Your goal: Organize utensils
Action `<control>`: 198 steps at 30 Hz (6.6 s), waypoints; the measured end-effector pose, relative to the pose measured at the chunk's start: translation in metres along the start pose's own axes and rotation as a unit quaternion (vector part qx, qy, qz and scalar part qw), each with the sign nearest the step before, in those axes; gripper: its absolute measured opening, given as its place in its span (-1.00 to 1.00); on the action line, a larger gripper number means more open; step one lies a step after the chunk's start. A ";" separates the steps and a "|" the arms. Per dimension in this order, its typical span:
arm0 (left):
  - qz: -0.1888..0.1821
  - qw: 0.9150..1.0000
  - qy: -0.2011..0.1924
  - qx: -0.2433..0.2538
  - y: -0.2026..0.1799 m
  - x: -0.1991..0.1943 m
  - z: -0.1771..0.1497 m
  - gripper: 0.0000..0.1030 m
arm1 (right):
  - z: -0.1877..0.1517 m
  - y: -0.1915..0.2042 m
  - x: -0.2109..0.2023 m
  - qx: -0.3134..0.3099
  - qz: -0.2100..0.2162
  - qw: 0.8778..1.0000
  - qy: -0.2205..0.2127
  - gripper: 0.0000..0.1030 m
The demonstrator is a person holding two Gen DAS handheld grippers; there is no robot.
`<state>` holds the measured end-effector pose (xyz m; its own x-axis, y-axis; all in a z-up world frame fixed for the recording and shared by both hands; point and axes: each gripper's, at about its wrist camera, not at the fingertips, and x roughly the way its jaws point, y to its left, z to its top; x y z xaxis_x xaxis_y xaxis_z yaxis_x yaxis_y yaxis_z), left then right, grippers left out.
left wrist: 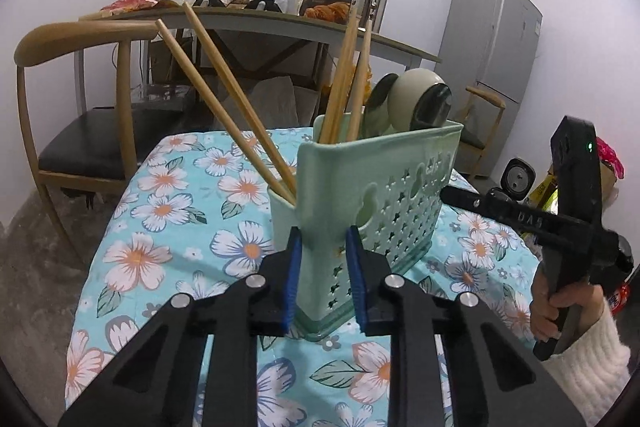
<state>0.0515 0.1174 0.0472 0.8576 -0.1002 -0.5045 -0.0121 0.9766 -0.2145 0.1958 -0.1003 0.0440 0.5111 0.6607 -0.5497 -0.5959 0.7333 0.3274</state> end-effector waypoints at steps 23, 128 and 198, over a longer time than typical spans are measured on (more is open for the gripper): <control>0.001 1.000 -0.006 0.019 -0.008 -0.003 -0.002 -0.49 | 0.015 0.004 -0.012 -0.014 -0.037 0.998 -0.039 0.14; 0.121 0.988 -0.062 0.069 -0.044 -0.061 -0.019 0.54 | -0.059 0.048 -0.118 -0.040 -0.127 0.984 -0.116 0.50; 0.128 0.981 -0.106 0.097 -0.064 -0.085 -0.023 0.89 | -0.064 0.048 -0.107 -0.059 -0.171 0.976 -0.119 0.85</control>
<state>-0.0324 0.0587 0.0851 0.9272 0.1751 -0.3312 -0.1612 0.9845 0.0695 0.0728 -0.1464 0.0695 0.8137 0.4087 -0.4133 -0.4248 0.9035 0.0571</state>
